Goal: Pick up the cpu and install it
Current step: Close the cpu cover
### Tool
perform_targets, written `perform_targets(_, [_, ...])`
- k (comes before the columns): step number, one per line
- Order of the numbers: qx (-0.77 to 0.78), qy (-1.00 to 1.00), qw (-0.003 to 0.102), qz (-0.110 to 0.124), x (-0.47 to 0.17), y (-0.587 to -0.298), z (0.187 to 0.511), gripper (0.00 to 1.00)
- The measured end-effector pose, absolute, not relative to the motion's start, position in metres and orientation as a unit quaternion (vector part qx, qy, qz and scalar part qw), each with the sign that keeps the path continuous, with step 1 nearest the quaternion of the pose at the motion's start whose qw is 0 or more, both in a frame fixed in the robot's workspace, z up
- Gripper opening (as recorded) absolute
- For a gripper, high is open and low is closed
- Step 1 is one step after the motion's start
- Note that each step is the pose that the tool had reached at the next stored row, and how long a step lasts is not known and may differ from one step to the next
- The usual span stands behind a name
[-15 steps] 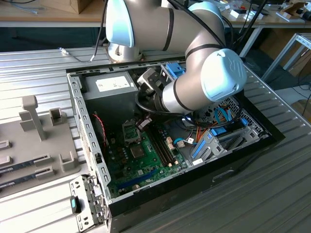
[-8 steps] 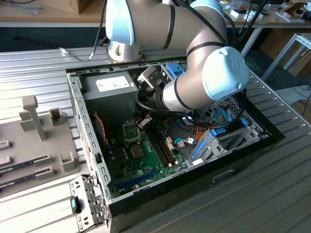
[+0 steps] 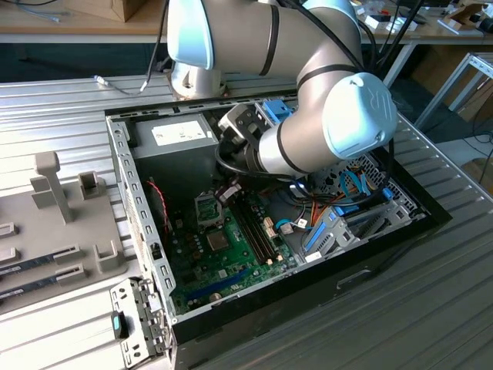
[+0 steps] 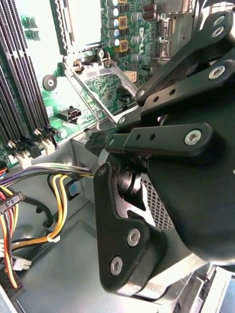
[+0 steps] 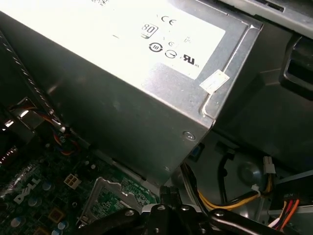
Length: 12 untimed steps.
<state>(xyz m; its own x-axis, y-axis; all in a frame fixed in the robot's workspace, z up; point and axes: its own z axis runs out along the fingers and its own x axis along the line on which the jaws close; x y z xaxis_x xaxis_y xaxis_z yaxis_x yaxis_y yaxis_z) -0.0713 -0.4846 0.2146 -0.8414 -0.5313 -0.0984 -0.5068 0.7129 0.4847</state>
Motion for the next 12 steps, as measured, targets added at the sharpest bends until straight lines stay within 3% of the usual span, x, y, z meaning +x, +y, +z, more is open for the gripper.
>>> perform_targets(12, [0.281,-0.921,0.02,-0.268,-0.0745,-0.491,0.2184,0.11])
